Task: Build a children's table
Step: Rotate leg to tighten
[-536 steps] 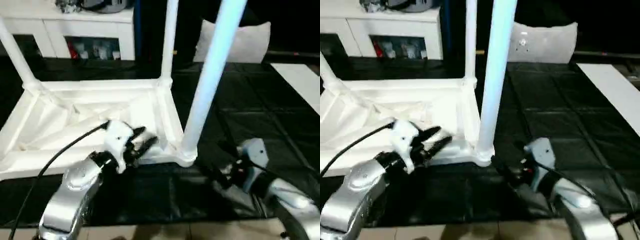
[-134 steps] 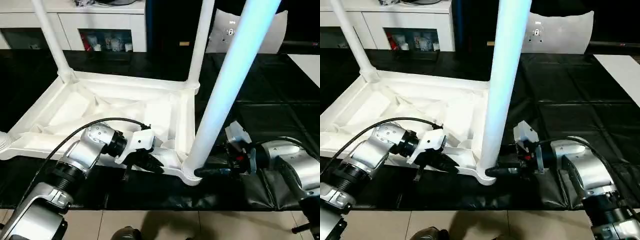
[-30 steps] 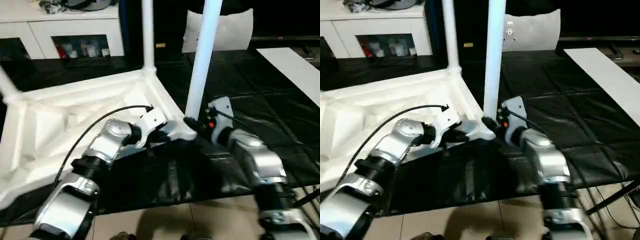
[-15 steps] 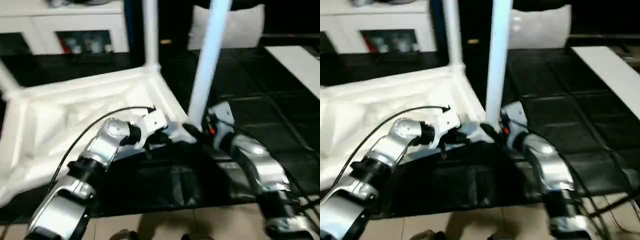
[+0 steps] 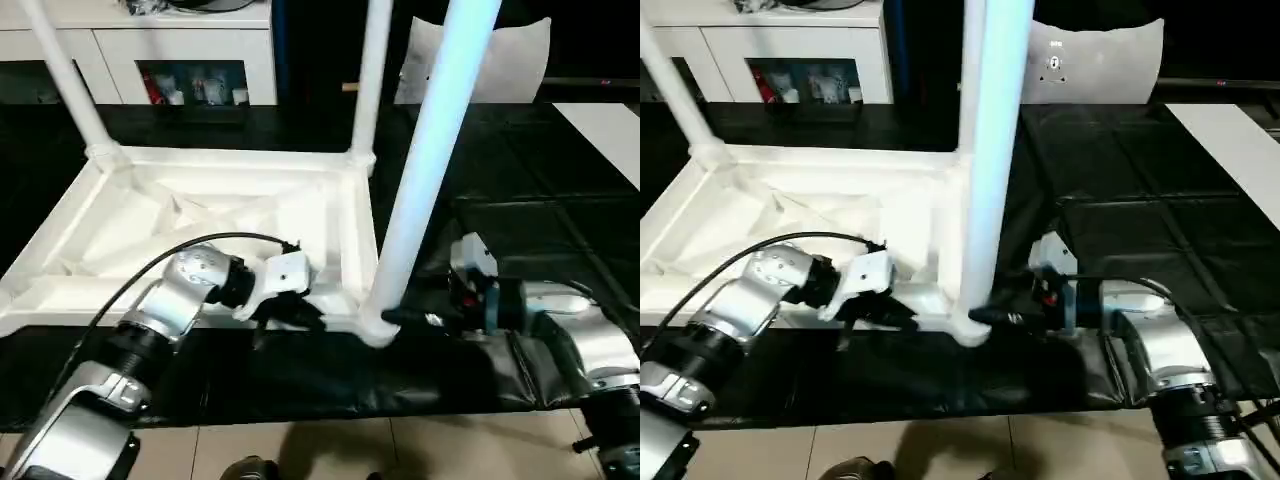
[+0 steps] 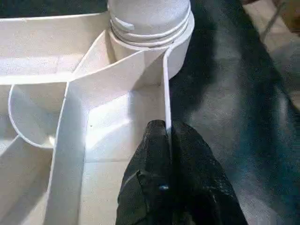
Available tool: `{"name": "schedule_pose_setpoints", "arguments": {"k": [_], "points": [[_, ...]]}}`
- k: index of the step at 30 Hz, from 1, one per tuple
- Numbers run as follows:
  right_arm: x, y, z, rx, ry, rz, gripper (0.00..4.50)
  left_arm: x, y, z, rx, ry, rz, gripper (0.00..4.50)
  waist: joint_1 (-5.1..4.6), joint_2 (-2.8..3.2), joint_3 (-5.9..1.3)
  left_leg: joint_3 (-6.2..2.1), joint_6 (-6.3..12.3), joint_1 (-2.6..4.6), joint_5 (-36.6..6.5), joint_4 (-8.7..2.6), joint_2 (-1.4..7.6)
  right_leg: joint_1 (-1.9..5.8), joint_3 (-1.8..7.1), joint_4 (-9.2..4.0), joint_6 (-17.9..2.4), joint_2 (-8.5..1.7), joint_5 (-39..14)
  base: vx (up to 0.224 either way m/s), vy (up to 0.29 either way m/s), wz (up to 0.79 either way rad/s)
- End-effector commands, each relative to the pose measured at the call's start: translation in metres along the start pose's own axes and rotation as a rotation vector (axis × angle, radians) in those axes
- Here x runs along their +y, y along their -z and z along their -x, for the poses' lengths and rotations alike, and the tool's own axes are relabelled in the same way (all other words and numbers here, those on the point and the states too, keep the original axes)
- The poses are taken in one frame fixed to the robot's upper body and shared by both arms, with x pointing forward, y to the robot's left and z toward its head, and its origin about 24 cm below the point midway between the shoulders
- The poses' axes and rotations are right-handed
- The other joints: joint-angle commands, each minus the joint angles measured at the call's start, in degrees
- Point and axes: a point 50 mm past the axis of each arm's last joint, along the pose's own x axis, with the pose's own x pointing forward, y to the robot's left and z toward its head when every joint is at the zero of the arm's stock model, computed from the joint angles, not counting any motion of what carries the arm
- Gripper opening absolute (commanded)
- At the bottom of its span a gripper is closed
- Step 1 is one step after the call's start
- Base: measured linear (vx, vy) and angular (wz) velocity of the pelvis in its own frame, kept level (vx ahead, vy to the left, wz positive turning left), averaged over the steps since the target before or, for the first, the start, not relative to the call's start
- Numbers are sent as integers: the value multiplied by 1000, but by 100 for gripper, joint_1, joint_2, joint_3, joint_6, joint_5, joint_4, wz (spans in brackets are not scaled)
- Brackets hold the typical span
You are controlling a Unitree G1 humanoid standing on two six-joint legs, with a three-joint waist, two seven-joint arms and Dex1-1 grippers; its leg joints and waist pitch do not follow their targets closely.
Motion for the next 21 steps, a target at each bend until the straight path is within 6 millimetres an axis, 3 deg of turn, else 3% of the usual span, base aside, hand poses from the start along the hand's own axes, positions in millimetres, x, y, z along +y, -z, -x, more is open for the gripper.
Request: {"name": "schedule_pose_setpoints", "arguments": {"k": [1,2,4,8,21], "points": [[1,-4,0,0,-53,5,259,-7,-4,-7,18,96,-52,0,-6,-46,-397,-209,459,198,-999,-405,497,188,260,-401,-1387,-542,-765,0,0,0],[1,-3,0,5,-66,1,244,-8,-4,-6,16,104,-54,0,-16,-110,-393,-203,452,200,-1028,-411,501,183,258,-410,-1376,-532,-827,0,0,0],[-1,-2,-3,8,-65,4,232,-9,-4,-6,13,119,-56,0,-4,-70,-390,-211,409,208,-1043,-411,502,169,258,-405,-1378,-548,-954,0,0,0],[-4,-2,-6,3,-70,6,199,-11,-6,-7,9,132,-60,0,-15,-83,-385,-212,332,206,-1092,-421,499,167,267,-415,-1335,-540,-1047,0,0,0],[13,0,-16,-29,-165,-53,190,-9,-8,-11,-26,81,-34,0,6,-76,-380,-206,389,208,-1033,-423,503,166,269,-415,-1326,-535,-996,0,0,0]]}}
